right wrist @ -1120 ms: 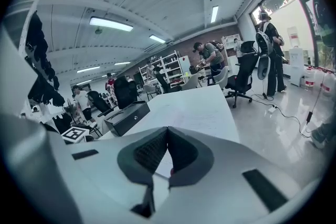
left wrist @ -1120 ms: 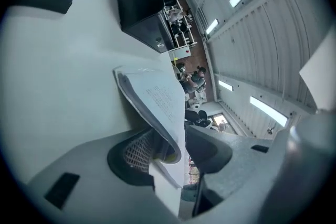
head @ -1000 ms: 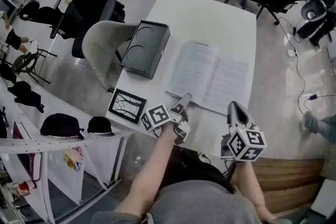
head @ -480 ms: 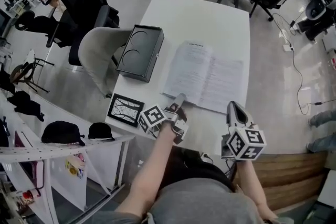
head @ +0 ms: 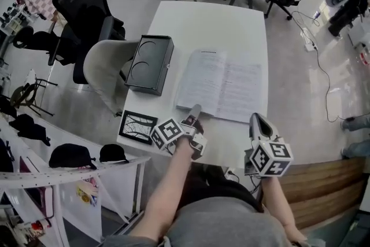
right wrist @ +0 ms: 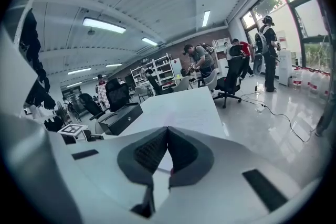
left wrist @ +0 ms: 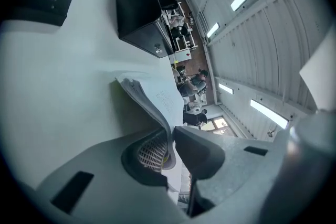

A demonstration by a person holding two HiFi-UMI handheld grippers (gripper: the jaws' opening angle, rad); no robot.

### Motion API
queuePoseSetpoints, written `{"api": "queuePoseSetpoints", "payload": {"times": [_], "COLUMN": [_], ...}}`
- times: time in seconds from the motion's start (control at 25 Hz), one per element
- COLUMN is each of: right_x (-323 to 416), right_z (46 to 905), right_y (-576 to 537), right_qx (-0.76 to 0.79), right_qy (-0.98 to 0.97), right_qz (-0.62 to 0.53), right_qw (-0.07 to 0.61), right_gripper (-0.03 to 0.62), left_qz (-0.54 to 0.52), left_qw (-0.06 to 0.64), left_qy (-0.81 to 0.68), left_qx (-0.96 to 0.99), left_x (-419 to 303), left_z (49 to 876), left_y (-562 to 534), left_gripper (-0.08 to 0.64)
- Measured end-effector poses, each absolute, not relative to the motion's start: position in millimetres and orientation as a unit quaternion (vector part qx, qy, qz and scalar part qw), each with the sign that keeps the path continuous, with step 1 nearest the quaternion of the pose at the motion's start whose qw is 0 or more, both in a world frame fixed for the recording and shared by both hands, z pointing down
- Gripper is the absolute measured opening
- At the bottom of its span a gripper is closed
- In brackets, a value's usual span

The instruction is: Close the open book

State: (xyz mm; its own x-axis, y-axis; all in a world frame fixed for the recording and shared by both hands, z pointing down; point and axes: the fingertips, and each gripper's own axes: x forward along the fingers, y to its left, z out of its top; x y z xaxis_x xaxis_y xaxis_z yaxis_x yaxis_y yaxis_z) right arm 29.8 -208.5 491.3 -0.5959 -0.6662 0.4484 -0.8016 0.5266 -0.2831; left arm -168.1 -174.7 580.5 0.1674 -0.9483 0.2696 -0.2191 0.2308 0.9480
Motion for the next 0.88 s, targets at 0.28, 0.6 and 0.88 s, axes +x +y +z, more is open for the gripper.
{"api": "queuePoseSetpoints", "payload": {"times": [0.28,0.6,0.88], "right_x": [44,65,73], "right_z": [493,491,490], "right_y": [-199,-195,-188], "right_qx": [0.449,0.480,0.493], "right_qy": [-0.850,-0.832,-0.826], "right_qz": [0.239,0.247,0.249], "right_qw": [0.137,0.127,0.118], "right_gripper": [0.005,0.005,0.005], "left_qz": [-0.297,-0.233,-0.137], "left_qw": [0.529,0.486,0.435], "left_qy": [-0.581,-0.608,-0.615], "left_qx": [0.542,0.583,0.643], "left_x": [-166,-159,-141], "left_z": [574,561,551], "left_y": [-173,-178,-180], "left_gripper": [0.044,0.040,0.031]}}
